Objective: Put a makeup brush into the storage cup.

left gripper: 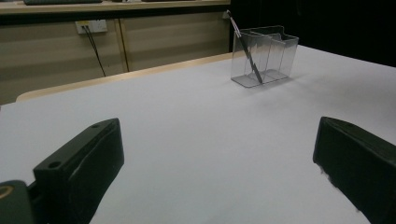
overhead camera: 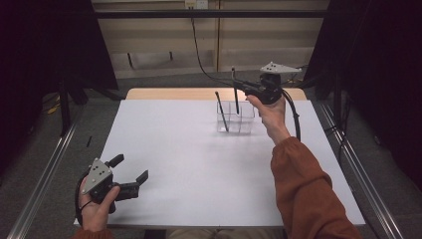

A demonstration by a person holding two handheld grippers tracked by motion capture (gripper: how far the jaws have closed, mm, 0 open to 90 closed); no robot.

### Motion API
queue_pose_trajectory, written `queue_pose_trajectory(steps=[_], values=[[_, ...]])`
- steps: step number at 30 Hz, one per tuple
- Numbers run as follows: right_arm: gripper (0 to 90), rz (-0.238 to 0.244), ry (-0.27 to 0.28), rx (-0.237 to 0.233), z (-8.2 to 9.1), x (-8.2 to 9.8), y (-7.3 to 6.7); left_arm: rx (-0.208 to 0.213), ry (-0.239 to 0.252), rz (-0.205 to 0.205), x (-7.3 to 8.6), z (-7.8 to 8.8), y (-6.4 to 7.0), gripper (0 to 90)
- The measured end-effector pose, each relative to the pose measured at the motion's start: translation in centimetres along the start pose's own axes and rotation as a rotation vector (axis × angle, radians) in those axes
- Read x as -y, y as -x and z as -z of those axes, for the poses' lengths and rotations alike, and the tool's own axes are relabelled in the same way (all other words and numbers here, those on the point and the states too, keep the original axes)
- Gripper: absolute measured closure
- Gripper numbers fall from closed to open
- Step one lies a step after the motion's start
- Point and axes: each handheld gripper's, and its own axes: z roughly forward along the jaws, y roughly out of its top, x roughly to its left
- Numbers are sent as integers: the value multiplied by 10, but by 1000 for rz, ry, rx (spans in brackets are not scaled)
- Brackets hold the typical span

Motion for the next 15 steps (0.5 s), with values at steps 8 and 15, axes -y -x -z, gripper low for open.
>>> queue_pose_trajectory(steps=[8, 15], values=[[842, 2, 12, 19, -14, -8, 0, 1, 0, -4, 0, 0, 0, 19], [842, -2, 8, 31, -30, -9, -1, 2, 4, -1, 0, 0, -1, 19]])
